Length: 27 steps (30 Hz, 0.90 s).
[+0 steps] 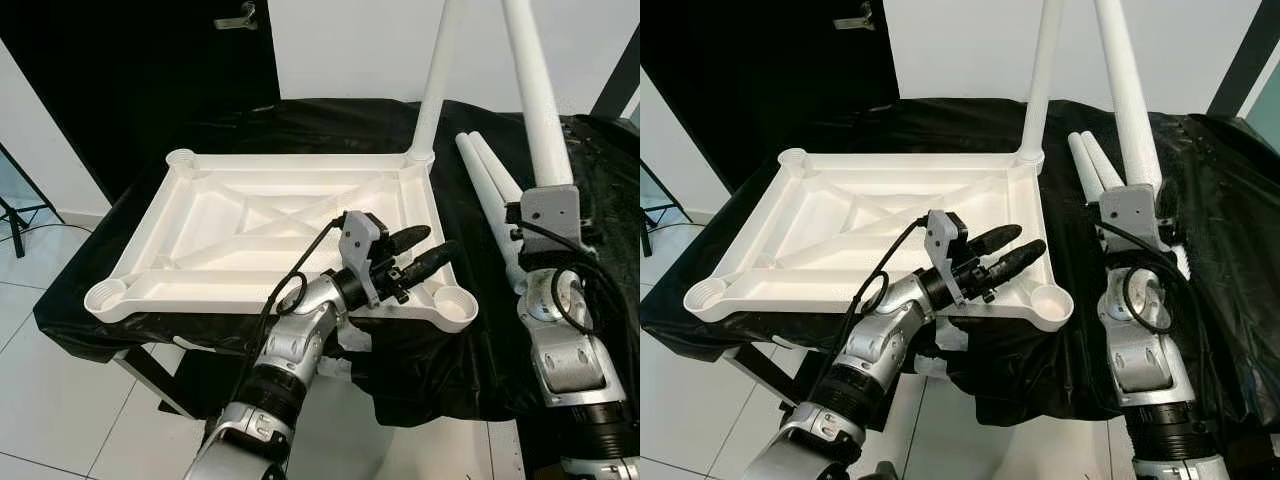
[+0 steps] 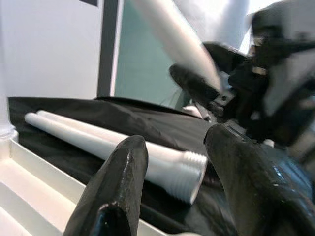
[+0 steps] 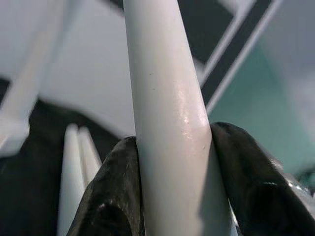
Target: Building children table
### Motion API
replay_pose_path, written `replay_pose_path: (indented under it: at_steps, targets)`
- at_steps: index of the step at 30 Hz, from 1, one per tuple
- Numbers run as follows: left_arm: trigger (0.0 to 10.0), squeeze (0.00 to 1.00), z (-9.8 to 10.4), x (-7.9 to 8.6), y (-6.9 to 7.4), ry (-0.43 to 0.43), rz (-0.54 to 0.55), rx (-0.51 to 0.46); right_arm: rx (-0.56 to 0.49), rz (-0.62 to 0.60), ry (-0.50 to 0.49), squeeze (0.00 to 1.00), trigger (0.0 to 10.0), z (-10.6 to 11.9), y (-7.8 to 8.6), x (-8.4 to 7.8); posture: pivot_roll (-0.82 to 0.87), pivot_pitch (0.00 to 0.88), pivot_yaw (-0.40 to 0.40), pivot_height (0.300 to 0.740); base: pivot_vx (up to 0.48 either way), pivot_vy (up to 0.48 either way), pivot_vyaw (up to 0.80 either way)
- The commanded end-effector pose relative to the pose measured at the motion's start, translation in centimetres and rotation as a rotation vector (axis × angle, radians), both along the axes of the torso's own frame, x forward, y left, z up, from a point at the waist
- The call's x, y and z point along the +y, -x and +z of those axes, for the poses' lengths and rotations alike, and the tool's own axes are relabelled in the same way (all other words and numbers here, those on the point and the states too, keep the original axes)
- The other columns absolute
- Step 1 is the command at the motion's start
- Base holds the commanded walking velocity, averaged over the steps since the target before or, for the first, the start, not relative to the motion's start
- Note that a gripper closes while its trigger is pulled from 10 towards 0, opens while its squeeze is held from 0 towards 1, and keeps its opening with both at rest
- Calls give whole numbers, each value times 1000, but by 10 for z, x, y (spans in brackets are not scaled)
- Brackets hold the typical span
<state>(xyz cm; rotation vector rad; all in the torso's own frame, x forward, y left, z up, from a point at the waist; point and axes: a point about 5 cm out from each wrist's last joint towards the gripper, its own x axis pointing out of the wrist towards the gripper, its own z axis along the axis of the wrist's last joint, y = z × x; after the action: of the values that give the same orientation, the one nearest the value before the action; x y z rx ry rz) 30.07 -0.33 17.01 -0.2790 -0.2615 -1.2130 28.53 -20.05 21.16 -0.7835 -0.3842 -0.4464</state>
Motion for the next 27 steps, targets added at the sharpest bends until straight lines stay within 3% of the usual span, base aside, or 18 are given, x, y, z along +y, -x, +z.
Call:
replay_pose_path:
  at_steps: [1, 7, 8, 10, 17, 19, 27]
  targets:
    - [10000, 0, 6, 3, -4, 39, 27, 23, -56, 36, 64, 0, 10000, 5, 3, 9, 98, 0, 40, 740, 0, 0, 0]
    - [10000, 0, 20, 12, -11, 166, 2, 88, -76, 109, 174, 0, 10000, -2, 4, 19, 106, 0, 30, 740, 0, 0, 0]
    - [10000, 0, 20, 12, -11, 166, 2, 88, -76, 109, 174, 0, 10000, -2, 4, 19, 106, 0, 30, 740, 0, 0, 0]
    - [10000, 0, 28, 19, -14, 247, -11, 122, -62, 120, 180, 0, 10000, -8, 4, 18, 108, 0, 28, 740, 0, 0, 0]
    - [10000, 0, 33, 26, -17, 322, -17, 161, -53, 142, 199, 0, 10000, -13, 5, 20, 109, 0, 24, 740, 0, 0, 0]
    - [10000, 0, 37, 30, -20, 378, -15, 194, -46, 161, 217, 0, 10000, -17, 7, 22, 106, 0, 24, 740, 0, 0, 0]
    - [10000, 0, 36, 29, -20, 353, -7, 197, -37, 191, 247, 0, 10000, -22, 8, 25, 102, 0, 25, 740, 0, 0, 0]
